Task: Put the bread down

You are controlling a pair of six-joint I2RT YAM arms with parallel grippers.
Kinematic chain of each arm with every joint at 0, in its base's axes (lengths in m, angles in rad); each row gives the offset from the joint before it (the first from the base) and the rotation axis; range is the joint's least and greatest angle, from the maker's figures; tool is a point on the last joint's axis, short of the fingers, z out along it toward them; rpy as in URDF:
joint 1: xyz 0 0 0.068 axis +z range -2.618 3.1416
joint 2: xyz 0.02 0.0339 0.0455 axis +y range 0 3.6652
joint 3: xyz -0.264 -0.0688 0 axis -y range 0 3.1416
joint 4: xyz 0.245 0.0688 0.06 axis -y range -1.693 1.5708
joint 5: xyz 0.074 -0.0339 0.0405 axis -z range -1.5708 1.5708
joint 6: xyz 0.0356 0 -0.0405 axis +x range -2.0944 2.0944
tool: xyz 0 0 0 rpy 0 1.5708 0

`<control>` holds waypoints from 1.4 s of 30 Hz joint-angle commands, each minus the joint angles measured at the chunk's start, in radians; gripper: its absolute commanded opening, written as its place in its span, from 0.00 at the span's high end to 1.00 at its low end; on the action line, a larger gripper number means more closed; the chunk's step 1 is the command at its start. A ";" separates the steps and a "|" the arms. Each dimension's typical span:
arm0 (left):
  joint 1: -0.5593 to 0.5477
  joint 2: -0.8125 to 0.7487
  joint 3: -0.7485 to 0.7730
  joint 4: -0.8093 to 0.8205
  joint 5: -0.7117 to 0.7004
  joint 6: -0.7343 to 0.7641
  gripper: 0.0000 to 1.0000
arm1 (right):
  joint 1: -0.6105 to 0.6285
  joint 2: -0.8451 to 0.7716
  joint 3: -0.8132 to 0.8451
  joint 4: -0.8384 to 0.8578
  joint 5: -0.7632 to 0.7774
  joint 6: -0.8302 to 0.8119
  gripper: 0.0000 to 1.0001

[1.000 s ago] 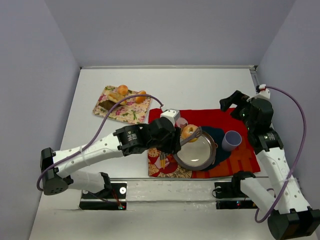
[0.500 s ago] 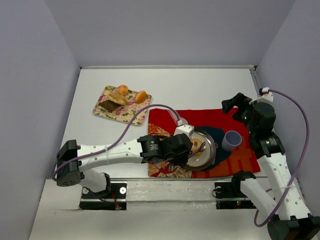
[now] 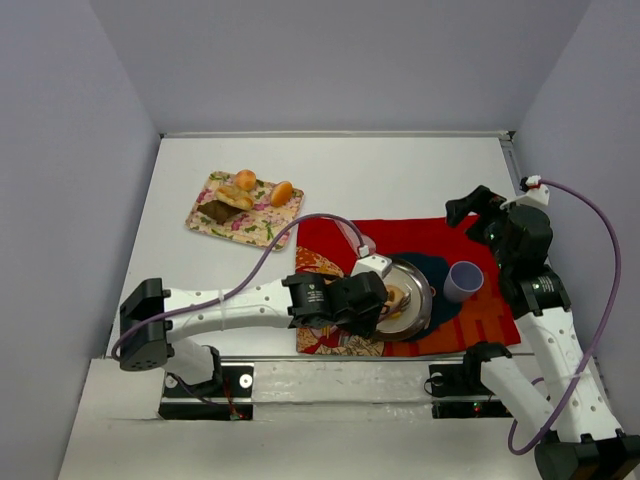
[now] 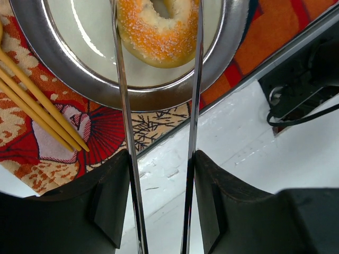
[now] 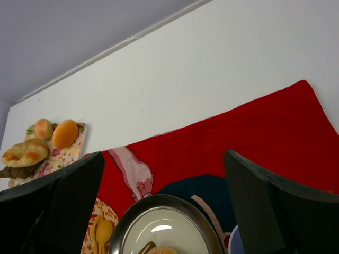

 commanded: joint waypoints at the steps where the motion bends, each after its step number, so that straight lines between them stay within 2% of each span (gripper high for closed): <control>1: -0.015 0.043 0.031 -0.048 -0.011 -0.007 0.44 | 0.002 -0.021 0.002 0.031 0.028 -0.013 0.00; 14: -0.049 0.093 0.085 -0.111 -0.059 -0.020 0.29 | 0.002 -0.043 -0.001 0.023 0.051 -0.013 0.00; 18: -0.050 0.091 0.094 -0.116 -0.062 -0.017 0.31 | 0.002 -0.040 0.000 0.023 0.049 -0.015 0.00; 21: -0.049 0.085 0.132 -0.149 -0.108 -0.023 0.38 | 0.002 -0.041 0.000 0.023 0.049 -0.013 0.00; 25: -0.049 0.077 0.188 -0.195 -0.178 -0.020 0.36 | 0.002 -0.041 0.002 0.023 0.046 -0.015 0.00; 34: -0.049 0.125 0.260 -0.252 -0.217 0.009 0.32 | 0.002 -0.040 0.005 0.022 0.041 -0.021 0.00; 40: -0.024 0.126 0.324 -0.263 -0.350 -0.006 0.41 | 0.002 -0.049 0.003 0.022 0.035 -0.015 0.00; 42: 0.026 0.123 0.340 -0.225 -0.390 0.008 0.43 | 0.002 -0.052 0.003 0.023 0.031 -0.013 0.00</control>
